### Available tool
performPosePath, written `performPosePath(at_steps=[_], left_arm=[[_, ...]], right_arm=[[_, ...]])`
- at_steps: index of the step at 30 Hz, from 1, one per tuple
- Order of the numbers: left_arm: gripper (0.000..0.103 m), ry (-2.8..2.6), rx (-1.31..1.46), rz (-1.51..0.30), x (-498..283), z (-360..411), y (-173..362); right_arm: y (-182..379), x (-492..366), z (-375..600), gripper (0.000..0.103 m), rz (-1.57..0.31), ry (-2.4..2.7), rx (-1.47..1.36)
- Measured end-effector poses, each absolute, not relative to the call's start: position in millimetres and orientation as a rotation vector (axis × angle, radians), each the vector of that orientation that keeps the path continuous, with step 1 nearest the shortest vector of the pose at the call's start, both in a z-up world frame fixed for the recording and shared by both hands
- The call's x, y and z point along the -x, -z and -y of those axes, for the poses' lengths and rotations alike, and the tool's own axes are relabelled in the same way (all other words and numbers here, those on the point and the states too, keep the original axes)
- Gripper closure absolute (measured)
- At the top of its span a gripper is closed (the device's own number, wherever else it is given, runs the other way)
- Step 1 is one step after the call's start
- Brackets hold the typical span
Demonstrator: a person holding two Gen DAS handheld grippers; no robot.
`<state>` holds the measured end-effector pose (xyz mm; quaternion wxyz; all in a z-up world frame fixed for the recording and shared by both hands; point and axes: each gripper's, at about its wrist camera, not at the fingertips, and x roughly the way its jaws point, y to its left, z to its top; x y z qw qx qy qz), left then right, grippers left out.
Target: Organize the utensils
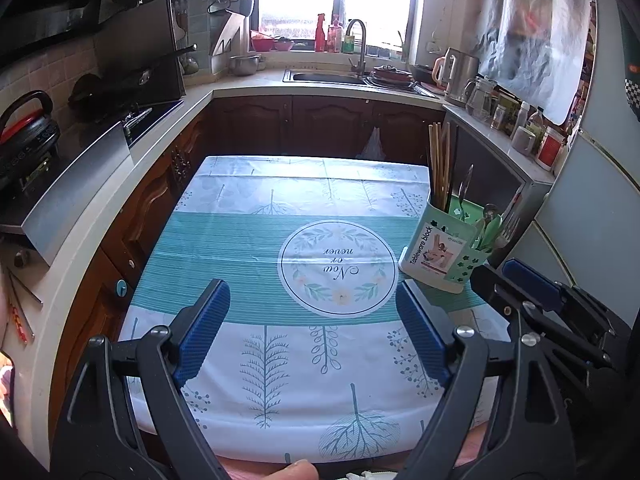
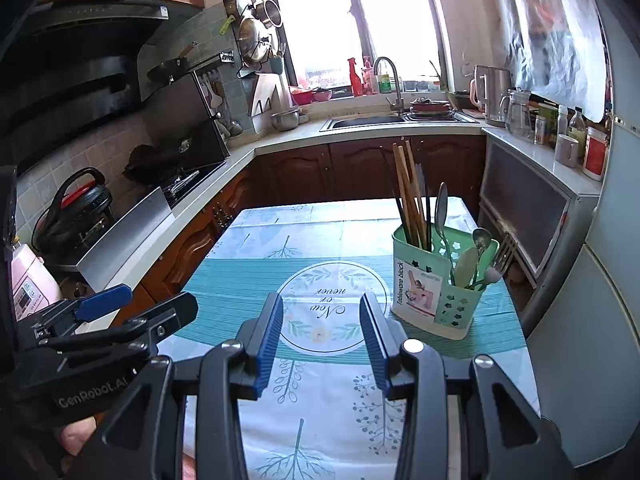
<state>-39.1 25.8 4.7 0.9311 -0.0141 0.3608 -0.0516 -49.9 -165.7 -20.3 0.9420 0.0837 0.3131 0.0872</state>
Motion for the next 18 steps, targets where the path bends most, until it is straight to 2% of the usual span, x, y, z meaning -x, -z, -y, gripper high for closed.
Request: performPosePath(at_steps=[18], left_arm=[[0.02,0.108,0.03,-0.747,34.2,-27.3,-1.4]], right_arm=[[24.0,47.7,165.3,0.063,-0.653,-0.169,-0.174]])
